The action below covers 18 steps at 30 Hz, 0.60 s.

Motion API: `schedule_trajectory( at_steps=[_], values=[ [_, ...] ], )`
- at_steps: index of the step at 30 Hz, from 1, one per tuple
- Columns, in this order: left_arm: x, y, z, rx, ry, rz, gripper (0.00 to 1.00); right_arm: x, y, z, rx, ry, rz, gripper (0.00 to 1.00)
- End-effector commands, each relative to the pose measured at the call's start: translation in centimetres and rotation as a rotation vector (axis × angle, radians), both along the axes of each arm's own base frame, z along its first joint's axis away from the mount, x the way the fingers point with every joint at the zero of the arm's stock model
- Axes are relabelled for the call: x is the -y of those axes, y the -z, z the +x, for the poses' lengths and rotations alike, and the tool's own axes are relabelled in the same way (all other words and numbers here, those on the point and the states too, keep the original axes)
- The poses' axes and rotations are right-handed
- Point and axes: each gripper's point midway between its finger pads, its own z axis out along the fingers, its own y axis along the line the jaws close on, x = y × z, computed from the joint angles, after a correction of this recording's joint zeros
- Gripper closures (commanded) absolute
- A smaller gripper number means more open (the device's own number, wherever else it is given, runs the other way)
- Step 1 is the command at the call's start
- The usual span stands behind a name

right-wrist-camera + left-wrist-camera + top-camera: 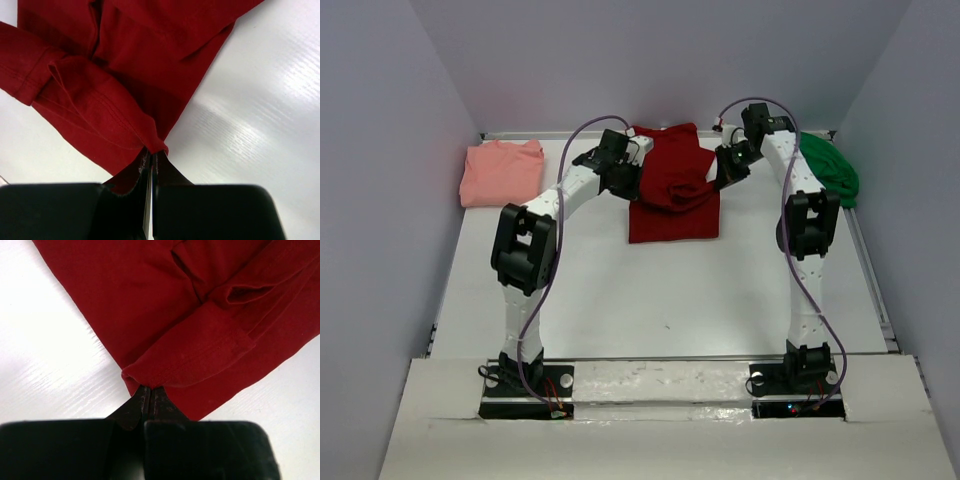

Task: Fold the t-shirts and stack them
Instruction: Fold the folded rectangular tshirt in 1/3 of the way

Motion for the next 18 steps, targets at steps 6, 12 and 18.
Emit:
schedule_trajectory(
  at_steps=[6,12,18],
  values=[
    [0.6,-2.8,3.4,0.109,-0.044,-0.037,1.0,-0.2,0.2,2.5,0.074,0.013,0.021,1.0],
    [0.8,-1.7,3.8,0.101,-0.047,-0.035,1.0,-0.2,1.7,2.8,0.058,0.009,0.021,1.0],
    [0.2,-0.2,4.4,0.094,-0.083,0.005,1.0,-0.3,2.7,3.4,0.056,0.01,0.023,1.0]
  ],
)
